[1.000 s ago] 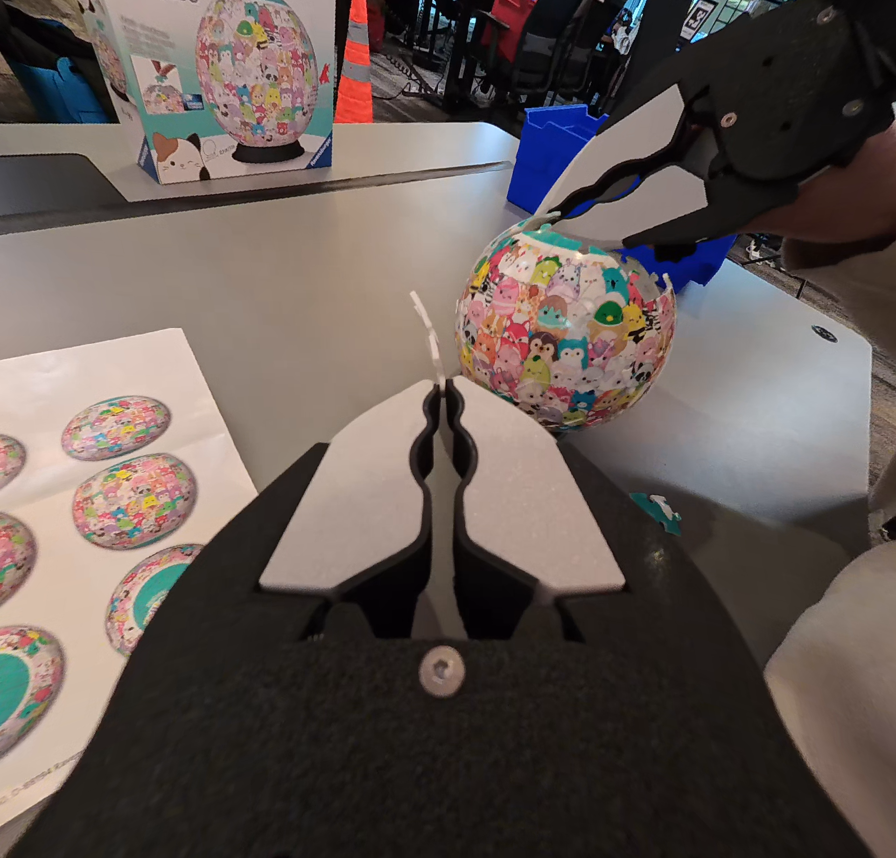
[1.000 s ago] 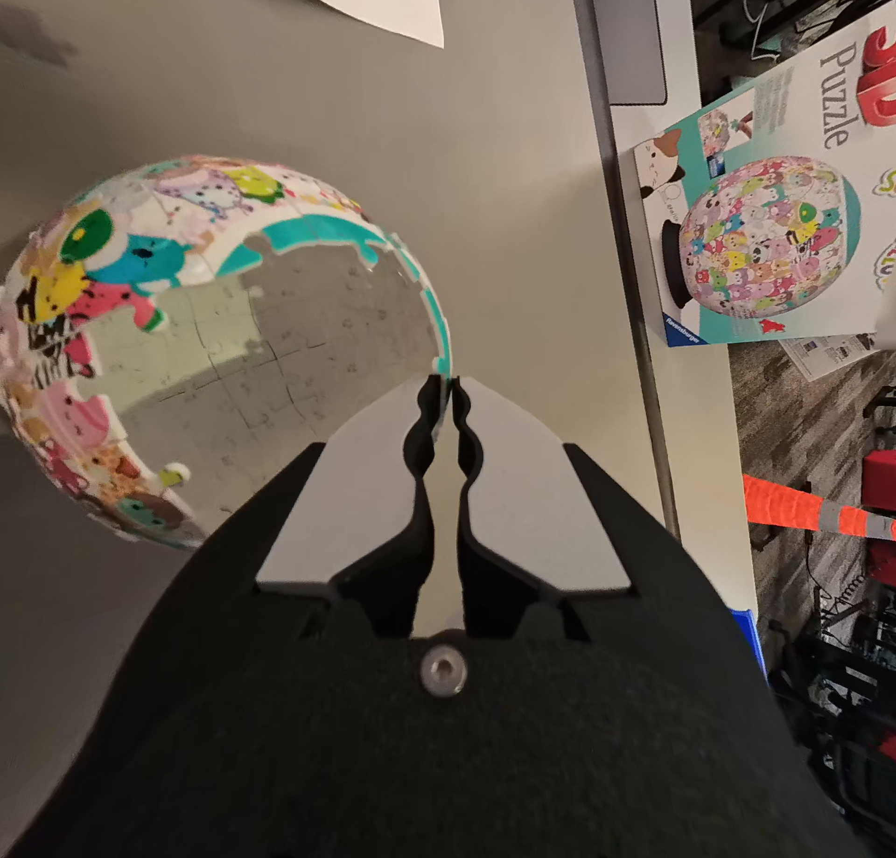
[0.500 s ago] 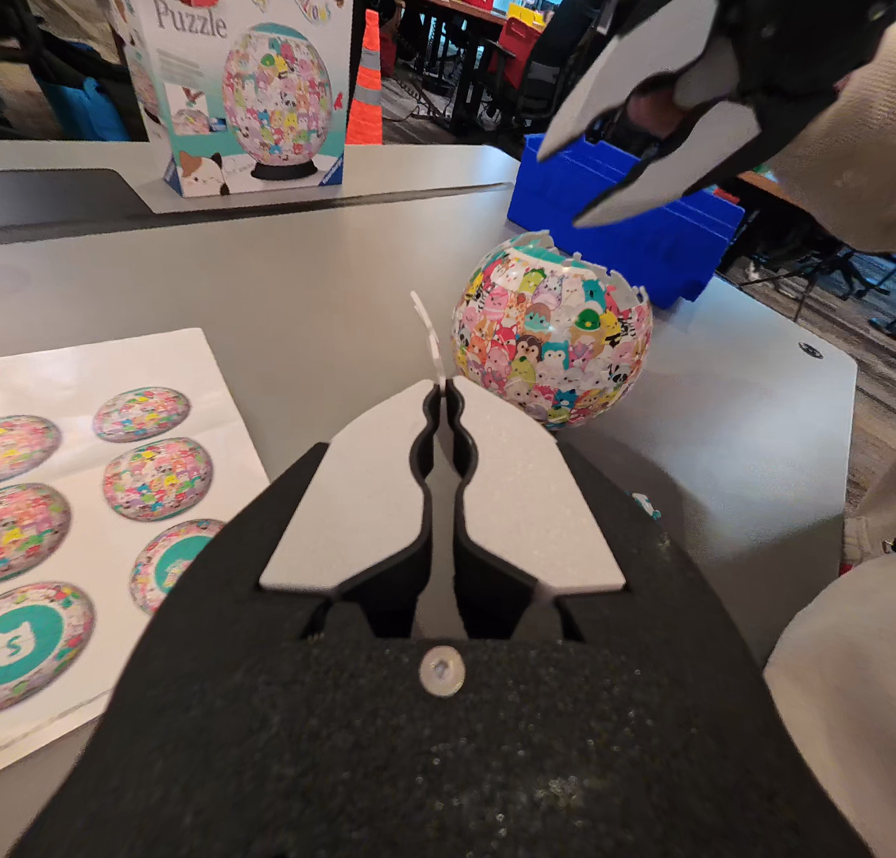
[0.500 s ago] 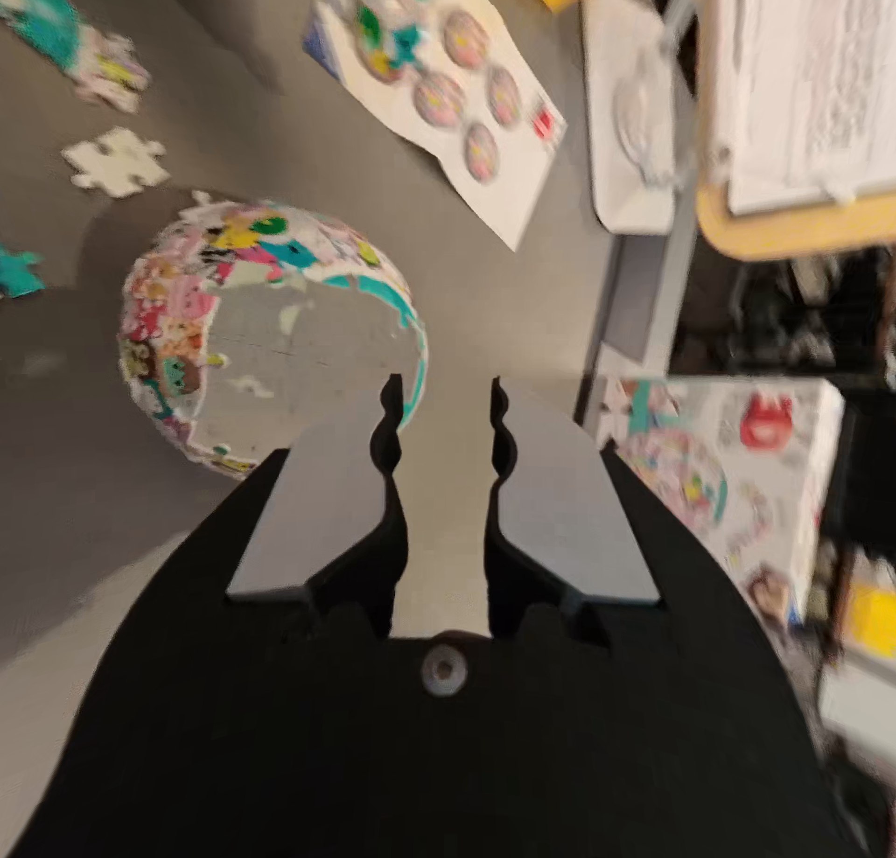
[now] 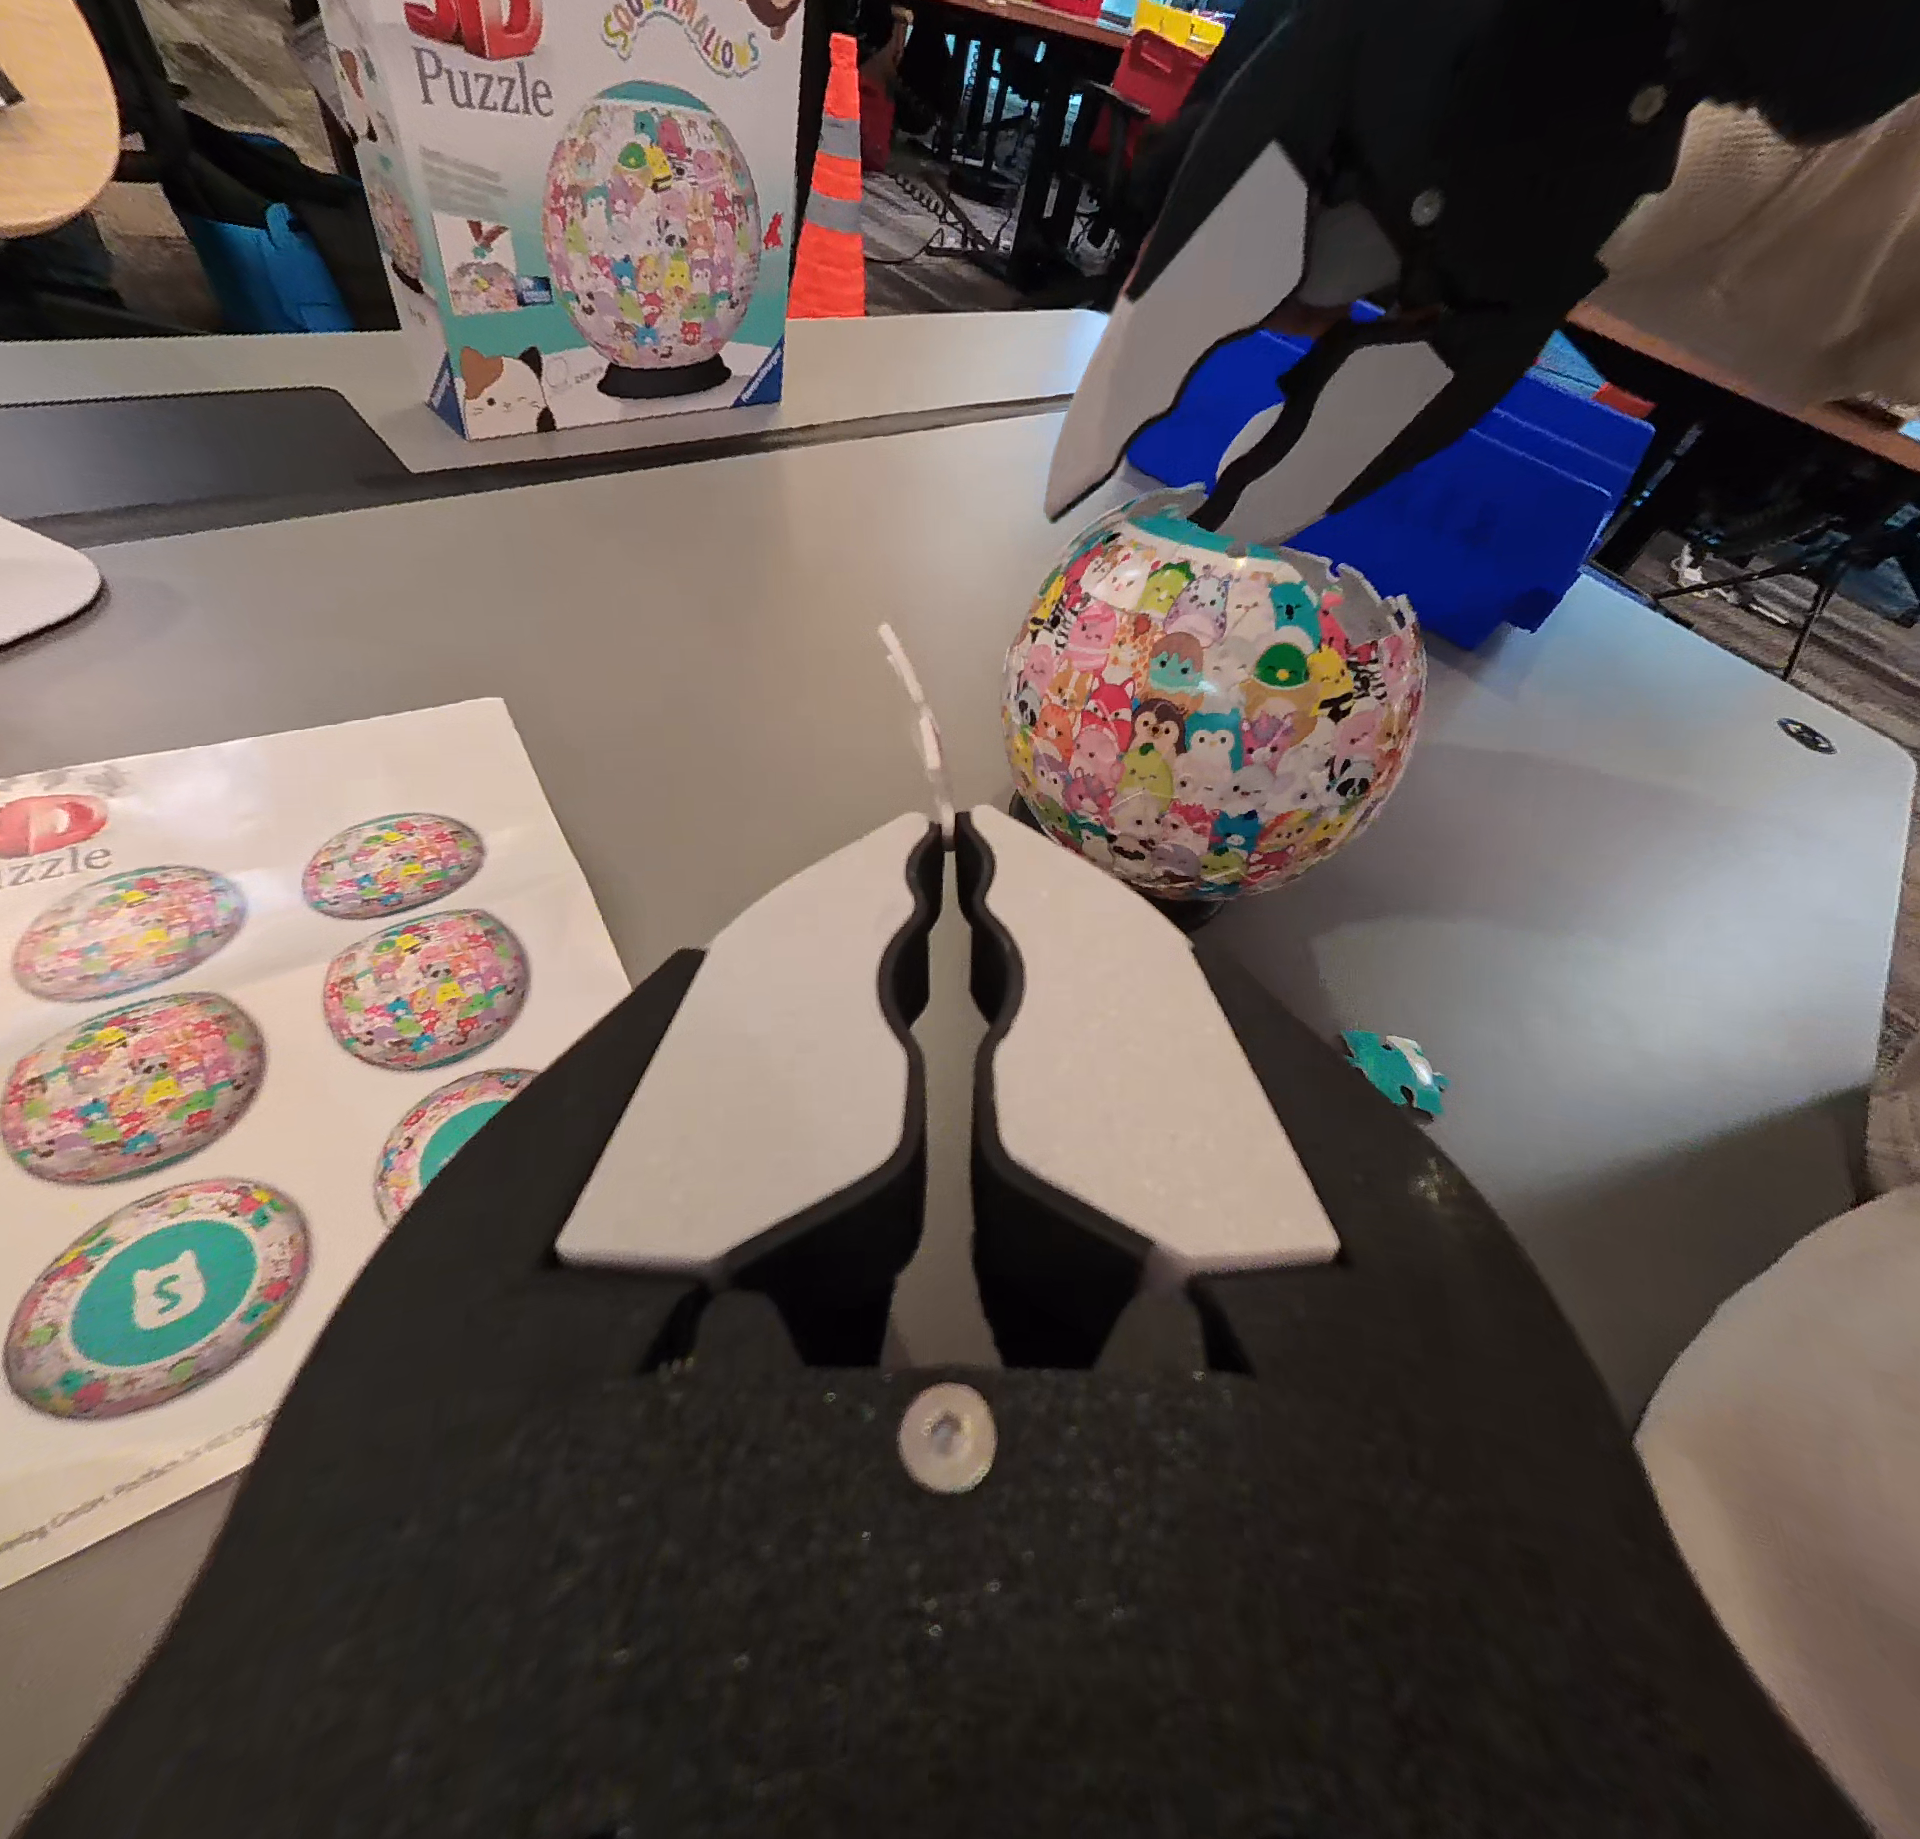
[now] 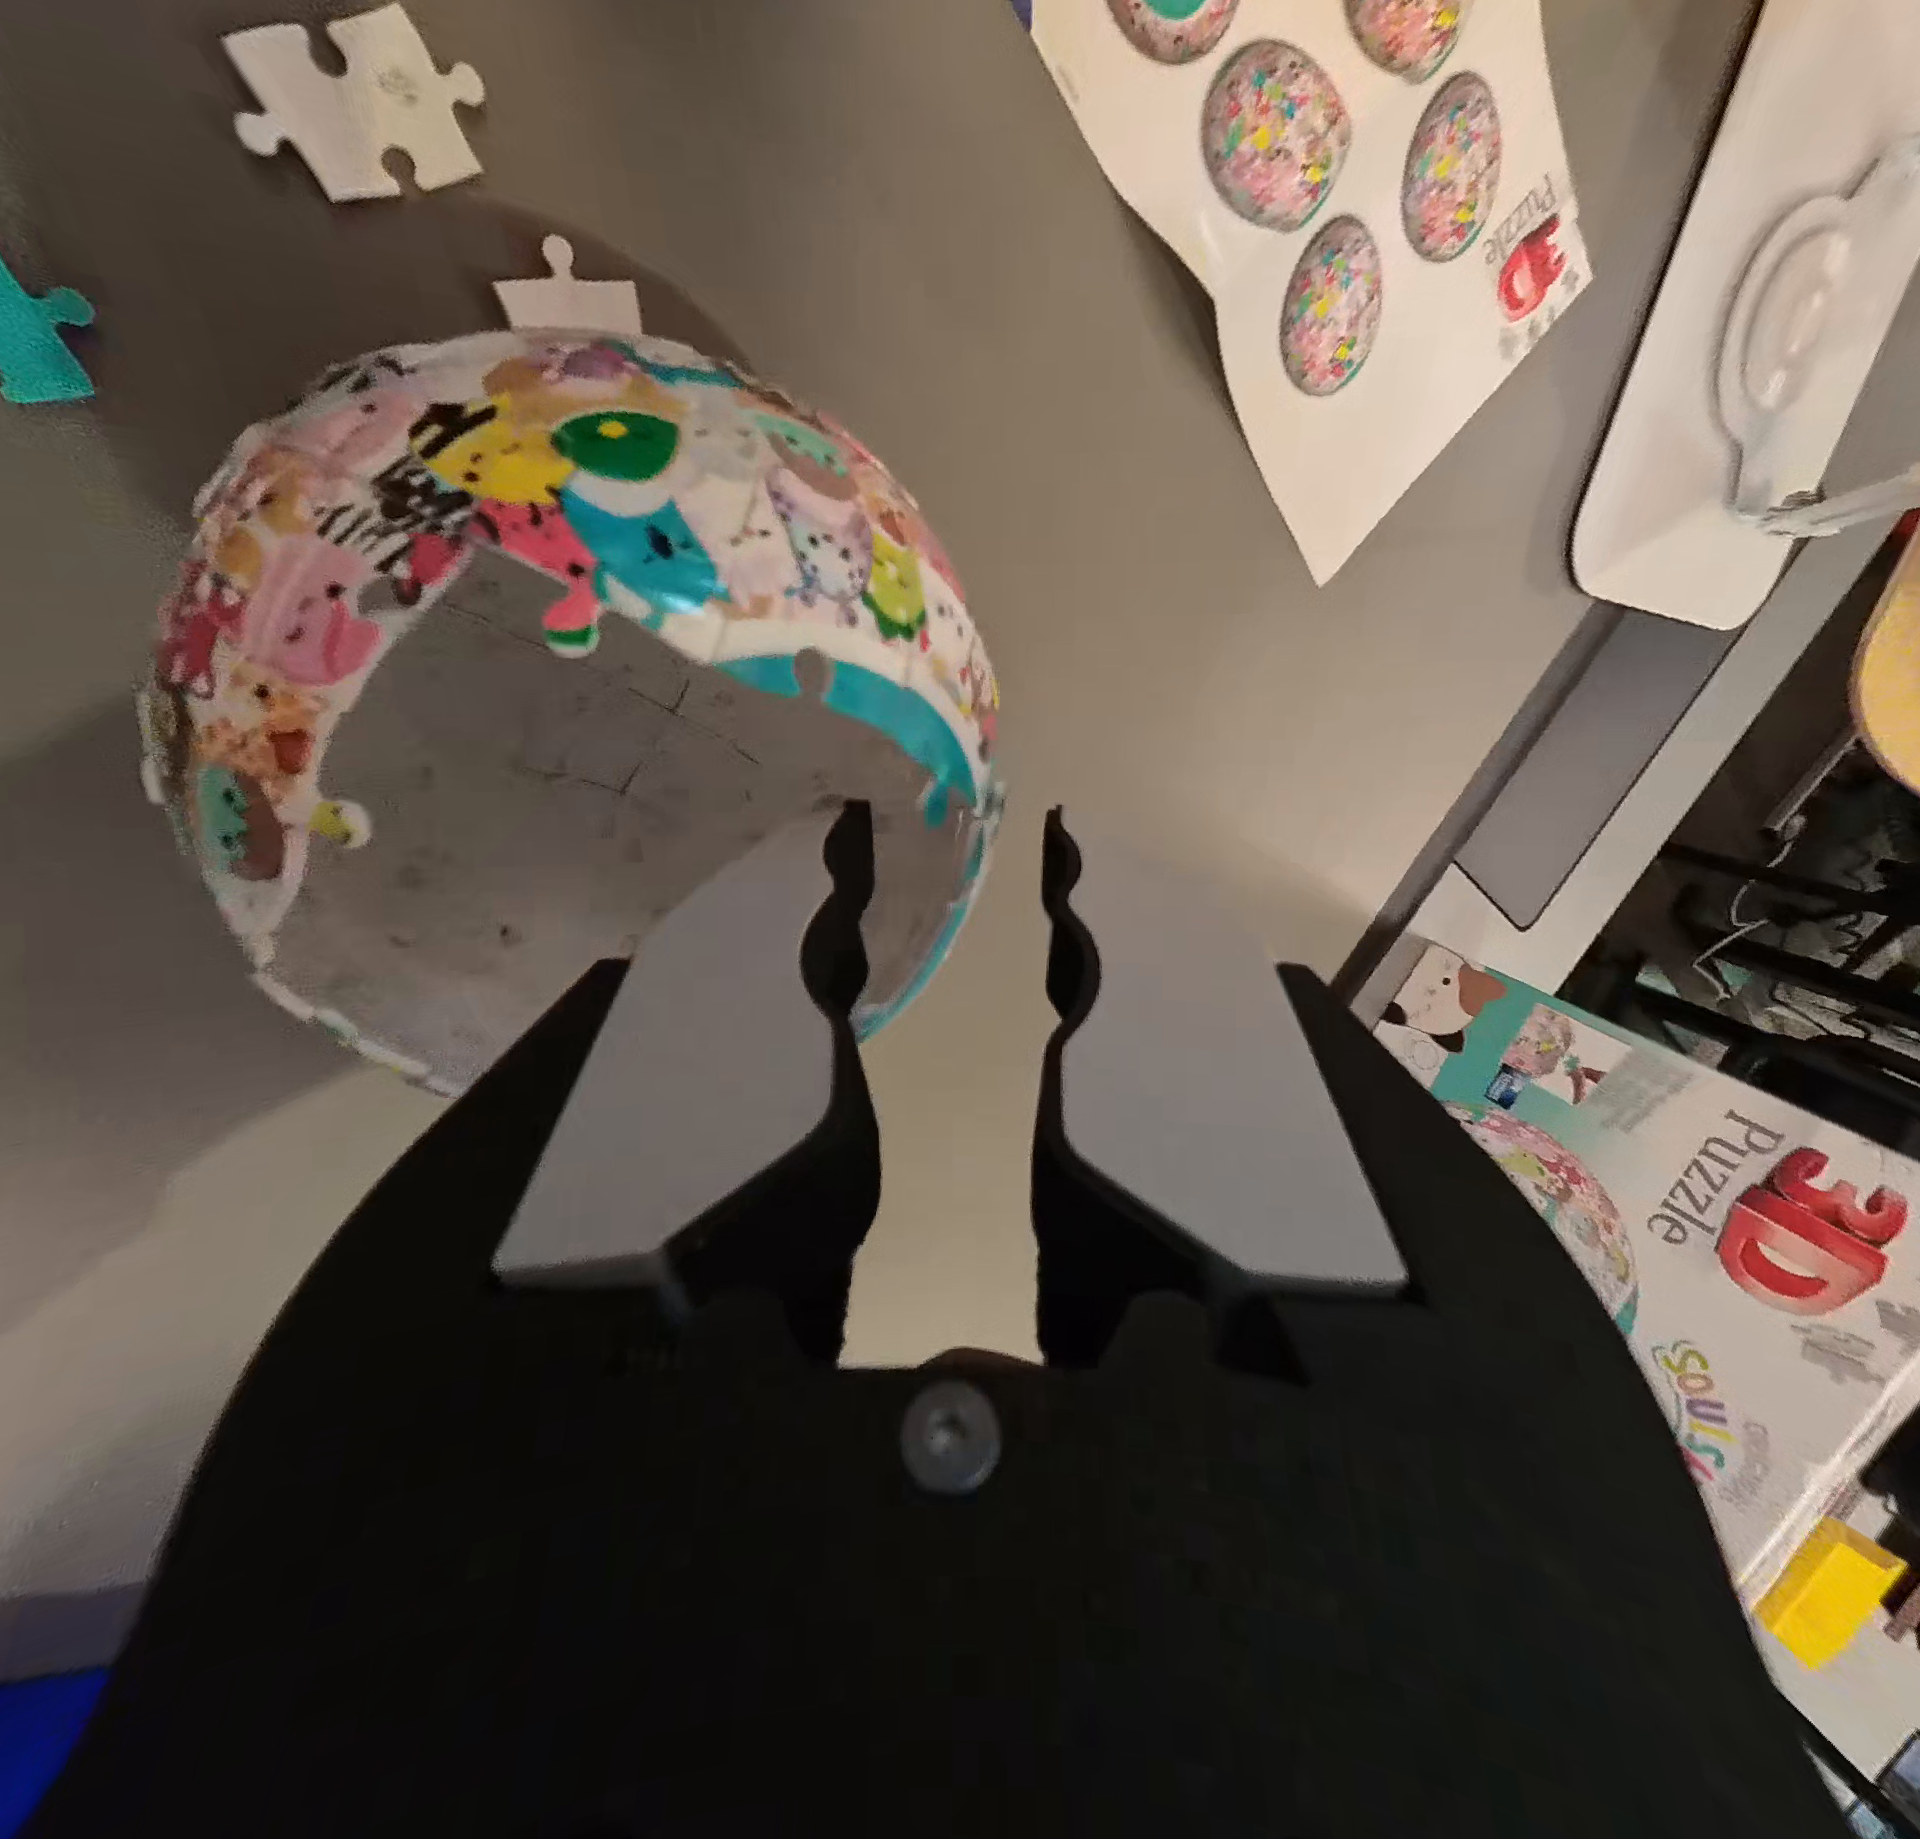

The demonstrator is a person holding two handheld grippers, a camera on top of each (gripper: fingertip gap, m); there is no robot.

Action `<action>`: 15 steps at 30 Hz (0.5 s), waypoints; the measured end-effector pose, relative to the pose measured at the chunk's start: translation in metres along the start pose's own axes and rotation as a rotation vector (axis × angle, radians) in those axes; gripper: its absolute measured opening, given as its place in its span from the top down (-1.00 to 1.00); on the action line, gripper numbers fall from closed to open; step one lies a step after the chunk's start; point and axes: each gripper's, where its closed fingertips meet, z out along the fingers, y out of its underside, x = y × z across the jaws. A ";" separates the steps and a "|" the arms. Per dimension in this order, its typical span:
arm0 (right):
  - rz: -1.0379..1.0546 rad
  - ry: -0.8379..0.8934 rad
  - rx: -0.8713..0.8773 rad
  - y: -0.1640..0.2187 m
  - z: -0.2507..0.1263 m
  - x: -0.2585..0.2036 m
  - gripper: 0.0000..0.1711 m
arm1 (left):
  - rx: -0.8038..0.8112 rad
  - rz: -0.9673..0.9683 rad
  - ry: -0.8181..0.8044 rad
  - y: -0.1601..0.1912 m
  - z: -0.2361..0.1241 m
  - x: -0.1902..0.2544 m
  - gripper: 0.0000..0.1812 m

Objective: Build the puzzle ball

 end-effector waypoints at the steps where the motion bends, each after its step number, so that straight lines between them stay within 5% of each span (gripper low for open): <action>1: -0.004 -0.001 -0.007 0.000 0.001 0.001 0.64 | -0.001 0.005 0.000 0.000 0.000 0.001 0.99; 15: 0.017 0.028 -0.012 -0.004 0.006 0.003 0.88 | 0.009 -0.024 0.020 0.000 -0.002 0.002 0.99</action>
